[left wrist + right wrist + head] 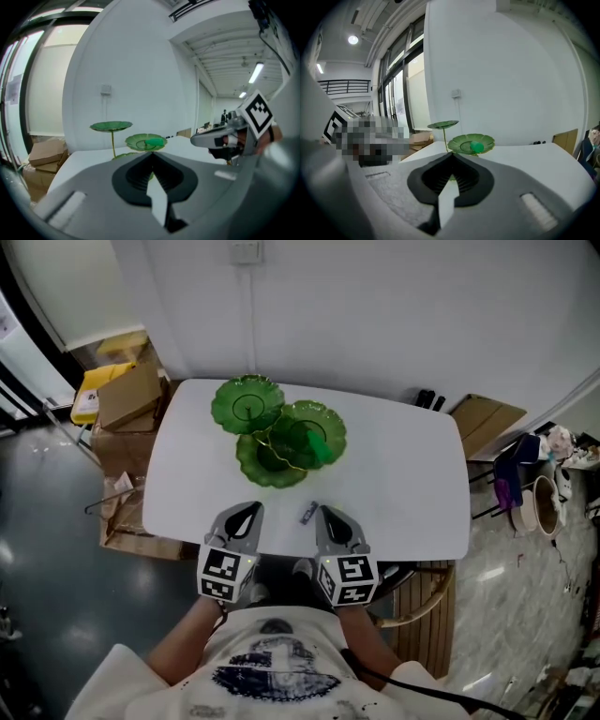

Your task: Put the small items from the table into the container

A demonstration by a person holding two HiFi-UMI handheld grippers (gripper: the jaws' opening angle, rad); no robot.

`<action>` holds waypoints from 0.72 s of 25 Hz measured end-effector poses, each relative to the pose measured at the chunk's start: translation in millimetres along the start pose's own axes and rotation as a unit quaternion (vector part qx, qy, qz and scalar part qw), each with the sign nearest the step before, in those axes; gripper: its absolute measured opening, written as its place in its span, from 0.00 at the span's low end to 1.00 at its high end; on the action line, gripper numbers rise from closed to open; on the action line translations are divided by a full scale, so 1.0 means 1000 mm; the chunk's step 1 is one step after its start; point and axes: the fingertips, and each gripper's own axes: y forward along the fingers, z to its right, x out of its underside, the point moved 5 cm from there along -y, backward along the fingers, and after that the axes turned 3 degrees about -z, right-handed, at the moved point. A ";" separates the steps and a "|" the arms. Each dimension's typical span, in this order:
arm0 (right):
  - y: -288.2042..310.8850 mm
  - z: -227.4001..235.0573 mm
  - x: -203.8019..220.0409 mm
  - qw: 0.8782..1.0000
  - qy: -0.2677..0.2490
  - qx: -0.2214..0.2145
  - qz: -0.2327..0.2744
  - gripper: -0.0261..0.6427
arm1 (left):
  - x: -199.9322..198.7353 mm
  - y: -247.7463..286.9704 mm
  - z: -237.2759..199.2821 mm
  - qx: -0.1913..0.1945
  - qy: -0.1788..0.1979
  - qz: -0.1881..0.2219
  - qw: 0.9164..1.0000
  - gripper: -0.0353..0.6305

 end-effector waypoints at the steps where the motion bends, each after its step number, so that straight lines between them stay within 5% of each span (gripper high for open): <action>1: -0.003 -0.008 0.001 1.000 -0.003 0.005 0.001 0.04 | 0.001 -0.008 -0.001 0.001 0.000 0.001 1.000 0.04; 18: -0.030 -0.078 0.020 1.000 -0.002 0.017 0.005 0.04 | 0.032 -0.077 -0.013 0.006 0.014 0.001 1.000 0.04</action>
